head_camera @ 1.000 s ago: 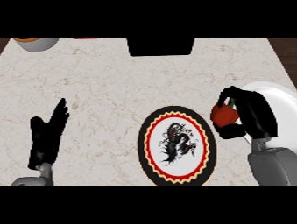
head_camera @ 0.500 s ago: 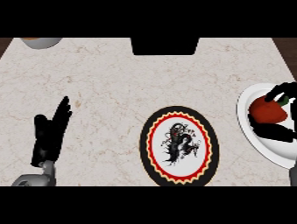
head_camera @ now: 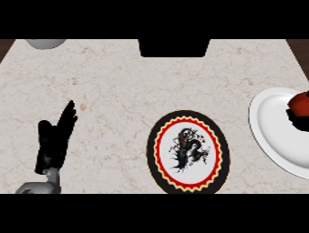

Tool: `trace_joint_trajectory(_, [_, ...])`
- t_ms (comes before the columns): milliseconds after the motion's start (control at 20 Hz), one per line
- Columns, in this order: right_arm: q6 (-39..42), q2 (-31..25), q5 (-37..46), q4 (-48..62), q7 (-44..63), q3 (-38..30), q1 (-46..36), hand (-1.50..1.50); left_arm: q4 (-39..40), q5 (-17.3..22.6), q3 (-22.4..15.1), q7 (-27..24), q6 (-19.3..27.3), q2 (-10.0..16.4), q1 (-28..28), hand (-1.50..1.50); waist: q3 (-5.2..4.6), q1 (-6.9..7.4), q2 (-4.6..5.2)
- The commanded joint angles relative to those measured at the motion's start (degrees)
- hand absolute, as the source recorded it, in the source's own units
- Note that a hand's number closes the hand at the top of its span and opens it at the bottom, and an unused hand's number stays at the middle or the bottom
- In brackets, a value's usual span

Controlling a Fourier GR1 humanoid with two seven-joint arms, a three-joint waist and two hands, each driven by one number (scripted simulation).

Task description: Pick the bell pepper from the plate and place it in the plate

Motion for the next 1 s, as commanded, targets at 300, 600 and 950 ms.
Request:
trace_joint_trajectory(300, [0.9, -5.5, -1.9, 23.2, -7.0, -3.4, -5.7, 1.50, 1.0, 1.3, 2.7, -0.6, -2.6, 1.9, -1.3, 0.00, 0.01, 0.29, 0.11])
trace_joint_trajectory(600, [8.1, -8.3, -2.7, 37.3, -12.4, -2.0, -7.1, 1.50, -0.2, -1.7, 0.0, -1.0, -0.3, -0.1, 1.0, 0.00, 0.06, 1.02, 0.29])
trace_joint_trajectory(950, [10.0, -12.1, -4.3, 47.7, -25.1, -1.8, -11.0, -1.50, 0.3, -0.9, 0.9, -1.0, -0.3, -1.1, -0.2, 0.00, 0.05, 0.46, 0.16])
